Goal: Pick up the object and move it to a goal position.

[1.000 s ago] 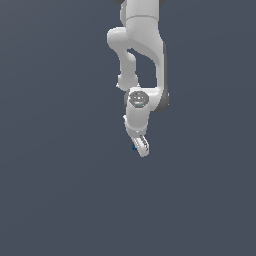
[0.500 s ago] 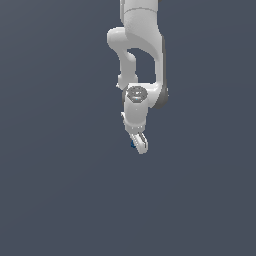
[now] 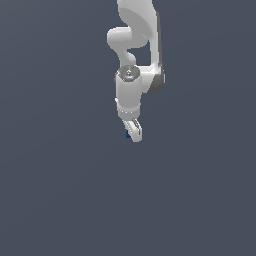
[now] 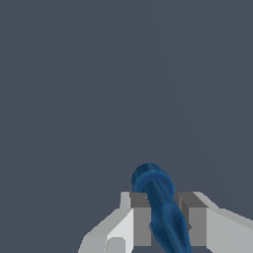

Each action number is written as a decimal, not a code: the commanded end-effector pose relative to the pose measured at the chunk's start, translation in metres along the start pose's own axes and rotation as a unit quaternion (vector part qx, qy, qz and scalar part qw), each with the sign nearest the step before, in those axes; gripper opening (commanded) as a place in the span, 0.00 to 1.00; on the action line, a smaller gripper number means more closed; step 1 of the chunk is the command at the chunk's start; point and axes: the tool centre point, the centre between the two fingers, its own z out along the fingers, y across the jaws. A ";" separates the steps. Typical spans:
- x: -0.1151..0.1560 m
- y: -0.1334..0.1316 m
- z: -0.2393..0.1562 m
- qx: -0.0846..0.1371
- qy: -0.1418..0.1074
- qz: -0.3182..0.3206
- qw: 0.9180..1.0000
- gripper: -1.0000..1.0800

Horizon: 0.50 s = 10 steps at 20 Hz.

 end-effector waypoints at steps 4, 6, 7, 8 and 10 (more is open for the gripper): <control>0.014 0.021 -0.049 0.000 0.000 0.000 1.000 0.00; 0.019 0.028 -0.065 0.000 0.000 0.000 1.000 0.00; 0.021 0.031 -0.073 0.000 0.000 0.000 1.000 0.00; 0.023 0.034 -0.080 0.000 0.000 0.000 1.000 0.00; 0.027 0.039 -0.093 0.000 0.001 0.000 1.000 0.00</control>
